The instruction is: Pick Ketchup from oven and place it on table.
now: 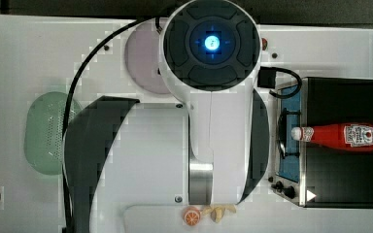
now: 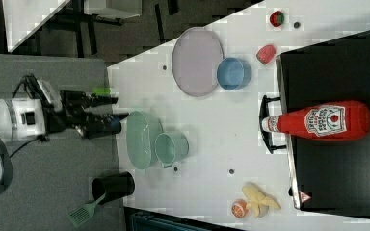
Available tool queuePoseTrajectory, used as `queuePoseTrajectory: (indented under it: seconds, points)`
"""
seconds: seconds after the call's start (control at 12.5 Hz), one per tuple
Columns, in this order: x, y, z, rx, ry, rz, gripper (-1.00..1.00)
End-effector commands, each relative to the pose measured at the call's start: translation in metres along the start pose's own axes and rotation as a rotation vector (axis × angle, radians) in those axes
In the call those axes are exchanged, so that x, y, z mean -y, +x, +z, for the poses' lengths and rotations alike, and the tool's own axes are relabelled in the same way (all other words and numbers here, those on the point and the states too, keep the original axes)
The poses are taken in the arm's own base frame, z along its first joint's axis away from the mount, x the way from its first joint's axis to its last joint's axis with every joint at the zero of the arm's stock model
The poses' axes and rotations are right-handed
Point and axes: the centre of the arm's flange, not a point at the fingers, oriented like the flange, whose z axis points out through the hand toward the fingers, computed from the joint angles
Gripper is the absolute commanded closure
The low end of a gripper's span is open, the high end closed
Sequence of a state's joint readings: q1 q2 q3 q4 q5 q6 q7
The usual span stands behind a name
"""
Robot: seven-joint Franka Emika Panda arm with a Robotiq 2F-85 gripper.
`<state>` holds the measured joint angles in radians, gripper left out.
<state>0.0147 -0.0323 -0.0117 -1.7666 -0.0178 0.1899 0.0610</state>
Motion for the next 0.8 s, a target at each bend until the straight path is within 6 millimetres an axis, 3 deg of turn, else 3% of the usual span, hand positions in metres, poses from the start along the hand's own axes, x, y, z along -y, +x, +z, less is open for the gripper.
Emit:
queuePoseTrajectory:
  seconds: [0.08, 0.24, 0.48, 0.8]
  points:
    - [-0.094, -0.062, -0.064, 0.006, -0.008, 0.078, -0.58]
    - [-0.095, -0.06, -0.064, 0.005, -0.006, 0.082, -0.99]
    - [-0.114, -0.04, -0.062, 0.01, 0.0, 0.134, -1.0]
    - [-0.166, 0.021, -0.046, 0.029, 0.025, 0.288, -1.0]
